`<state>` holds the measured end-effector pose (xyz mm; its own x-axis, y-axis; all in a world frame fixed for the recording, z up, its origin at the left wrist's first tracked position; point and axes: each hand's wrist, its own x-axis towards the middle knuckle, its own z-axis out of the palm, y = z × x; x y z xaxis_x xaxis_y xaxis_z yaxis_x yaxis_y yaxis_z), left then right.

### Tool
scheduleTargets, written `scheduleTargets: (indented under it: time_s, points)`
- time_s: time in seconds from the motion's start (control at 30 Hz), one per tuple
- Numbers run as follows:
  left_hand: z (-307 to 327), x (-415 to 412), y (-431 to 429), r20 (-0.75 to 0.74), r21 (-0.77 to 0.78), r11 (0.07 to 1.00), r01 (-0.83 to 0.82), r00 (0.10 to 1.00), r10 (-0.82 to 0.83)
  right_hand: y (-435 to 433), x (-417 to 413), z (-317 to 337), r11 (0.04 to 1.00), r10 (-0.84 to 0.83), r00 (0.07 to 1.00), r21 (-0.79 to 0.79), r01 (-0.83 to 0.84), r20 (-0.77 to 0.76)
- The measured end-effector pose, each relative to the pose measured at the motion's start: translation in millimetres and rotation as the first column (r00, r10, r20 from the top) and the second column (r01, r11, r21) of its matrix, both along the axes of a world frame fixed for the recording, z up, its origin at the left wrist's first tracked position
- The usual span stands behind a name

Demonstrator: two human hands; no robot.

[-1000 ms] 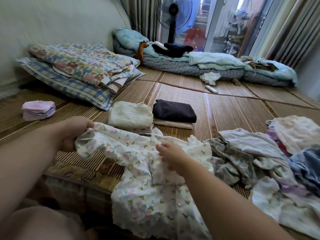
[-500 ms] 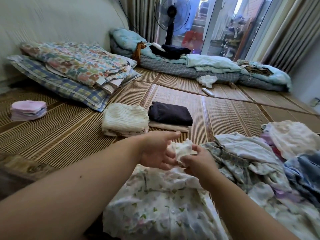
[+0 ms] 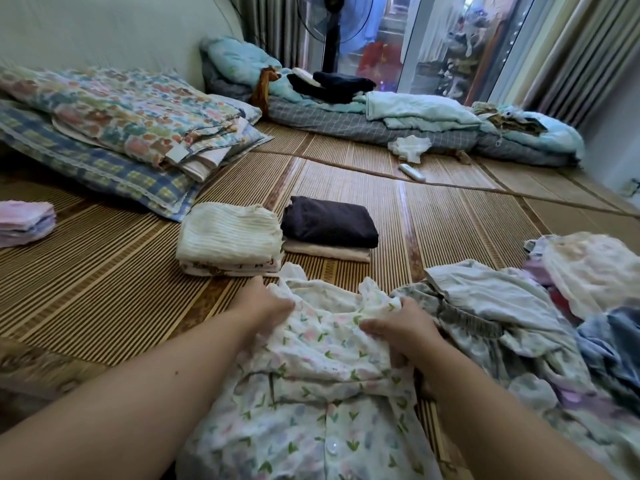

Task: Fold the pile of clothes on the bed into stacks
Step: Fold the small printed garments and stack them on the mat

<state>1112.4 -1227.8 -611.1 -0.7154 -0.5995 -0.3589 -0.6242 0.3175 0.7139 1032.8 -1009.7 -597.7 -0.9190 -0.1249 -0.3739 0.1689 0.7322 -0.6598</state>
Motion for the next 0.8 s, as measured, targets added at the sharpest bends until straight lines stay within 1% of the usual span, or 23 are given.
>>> scheduleTargets:
  time_s: [0.03,0.07,0.1,0.13,0.17,0.23,0.3,0.4,0.47,0.5,0.57,0.67,0.7,0.8]
  points:
    - [0.6,-2.7,-0.8,-0.009,0.052,0.997,-0.051,0.999,0.051,-2.6,-4.8,0.1,0.999,0.011,1.0,0.034,-0.012,0.027]
    - [-0.3,-6.7,-3.3,-0.01,0.136,0.984,-0.111,0.994,0.113,-4.3,-8.9,0.9,0.997,0.021,0.997,0.073,-0.027,0.074]
    - [0.1,-10.1,-6.4,0.005,0.261,0.951,-0.165,0.985,0.17,-5.1,-13.3,2.2,0.994,0.031,0.991,0.102,-0.044,0.128]
    - [3.0,-12.3,-8.9,0.031,0.377,0.906,-0.191,0.981,0.194,-4.6,-18.5,2.9,0.993,0.04,0.986,0.104,-0.057,0.159]
    - [7.6,-14.2,-11.1,0.053,0.425,0.886,-0.184,0.982,0.179,-3.3,-23.8,3.6,0.997,0.038,0.986,0.067,-0.05,0.163]
    - [15.7,-19.5,-18.2,0.043,0.401,0.908,-0.119,0.993,0.111,-0.2,-33.0,8.1,0.996,0.021,0.99,-0.093,-0.009,0.136]
    - [25.8,-28.5,-28.6,-0.075,0.331,0.94,-0.086,0.99,0.117,0.7,-42.2,16.0,0.97,0.035,0.996,-0.242,-0.013,0.088]
    - [45.2,-40.8,-43.7,-0.294,0.19,0.978,-0.086,0.945,0.141,-3.4,-54.9,29.9,0.942,0.03,0.999,-0.333,-0.041,-0.037]
    - [55.4,-46.2,-51.8,-0.394,0.084,0.995,-0.057,0.915,0.085,-6.6,-62.6,37.9,0.924,-0.025,0.991,-0.382,-0.028,-0.133]
    - [60.0,-47.7,-54.9,-0.444,0.056,0.998,-0.038,0.894,0.059,-7.6,-65.6,41.4,0.917,-0.048,0.981,-0.399,-0.032,-0.188]
    - [70.5,-47.9,-58.9,-0.531,0.069,0.998,-0.002,0.846,0.039,-8.0,-66.6,49.4,0.9,-0.076,0.957,-0.432,-0.055,-0.281]
    - [80.7,-37.9,-60.9,-0.617,0.121,0.991,0.061,0.787,0.027,-4.0,-54.1,60.8,0.845,-0.105,0.925,-0.524,-0.111,-0.365]
    - [81.5,-31.0,-60.1,-0.63,0.116,0.989,0.091,0.777,0.003,0.1,-46.3,62.4,0.851,-0.093,0.9,-0.504,-0.151,-0.426]
    - [75.7,2.4,-55.3,-0.637,0.052,0.979,0.199,0.761,-0.121,20.1,-14.8,58.3,0.929,0.023,0.761,-0.267,-0.255,-0.648]
